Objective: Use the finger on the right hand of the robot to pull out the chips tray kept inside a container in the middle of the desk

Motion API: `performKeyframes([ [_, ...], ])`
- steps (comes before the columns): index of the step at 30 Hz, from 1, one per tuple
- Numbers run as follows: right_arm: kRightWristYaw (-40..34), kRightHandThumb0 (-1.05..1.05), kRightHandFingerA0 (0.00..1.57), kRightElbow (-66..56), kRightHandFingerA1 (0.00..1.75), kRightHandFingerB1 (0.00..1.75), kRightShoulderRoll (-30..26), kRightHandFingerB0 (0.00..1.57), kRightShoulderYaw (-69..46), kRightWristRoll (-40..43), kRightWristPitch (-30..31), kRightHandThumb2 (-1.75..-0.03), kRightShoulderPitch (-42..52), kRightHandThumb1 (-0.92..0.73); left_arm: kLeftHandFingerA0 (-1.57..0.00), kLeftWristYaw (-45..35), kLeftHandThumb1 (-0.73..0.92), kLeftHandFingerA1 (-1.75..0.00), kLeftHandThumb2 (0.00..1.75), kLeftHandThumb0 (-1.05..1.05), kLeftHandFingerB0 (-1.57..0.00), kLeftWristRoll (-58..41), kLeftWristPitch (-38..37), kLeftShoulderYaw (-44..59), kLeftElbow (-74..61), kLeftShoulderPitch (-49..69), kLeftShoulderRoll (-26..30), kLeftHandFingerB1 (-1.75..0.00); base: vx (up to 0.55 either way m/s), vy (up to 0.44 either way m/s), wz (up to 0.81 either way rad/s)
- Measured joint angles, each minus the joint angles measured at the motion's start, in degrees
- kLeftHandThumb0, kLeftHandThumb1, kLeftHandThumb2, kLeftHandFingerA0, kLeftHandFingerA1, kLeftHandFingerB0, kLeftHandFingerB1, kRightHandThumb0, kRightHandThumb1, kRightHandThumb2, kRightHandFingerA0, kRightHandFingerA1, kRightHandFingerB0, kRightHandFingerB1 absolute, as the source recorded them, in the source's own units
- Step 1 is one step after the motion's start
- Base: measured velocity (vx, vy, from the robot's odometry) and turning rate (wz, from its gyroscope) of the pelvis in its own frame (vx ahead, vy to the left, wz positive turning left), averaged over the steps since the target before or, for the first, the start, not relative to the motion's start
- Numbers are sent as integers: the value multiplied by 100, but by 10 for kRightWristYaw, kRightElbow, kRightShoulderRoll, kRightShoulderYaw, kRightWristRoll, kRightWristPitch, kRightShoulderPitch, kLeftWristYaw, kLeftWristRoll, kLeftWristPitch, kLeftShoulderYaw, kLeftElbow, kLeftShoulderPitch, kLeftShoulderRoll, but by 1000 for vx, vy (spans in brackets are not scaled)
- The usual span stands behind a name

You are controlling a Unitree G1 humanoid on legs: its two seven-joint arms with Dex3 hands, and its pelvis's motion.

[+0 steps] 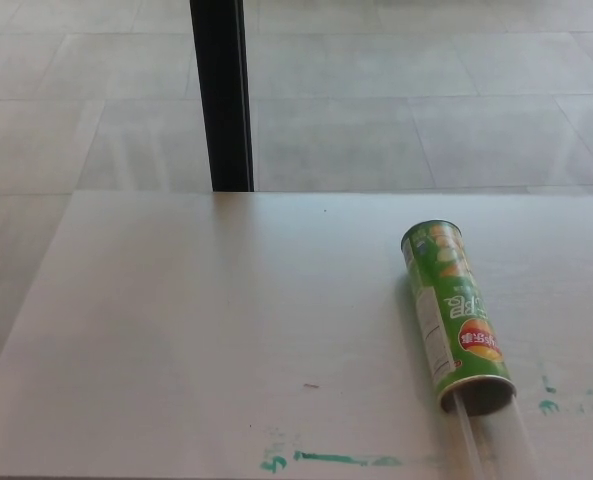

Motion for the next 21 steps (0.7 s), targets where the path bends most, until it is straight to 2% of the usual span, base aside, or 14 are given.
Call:
performKeyframes([
  [21, 3, -22, 68, 22, 63, 43, -7, 43, 12, 8, -12, -60, -7, -69, -57, 4, 72, -63, 61, -47, -59, 0, 0, -1, 0, 0, 0, -55, 0, 0, 0],
])
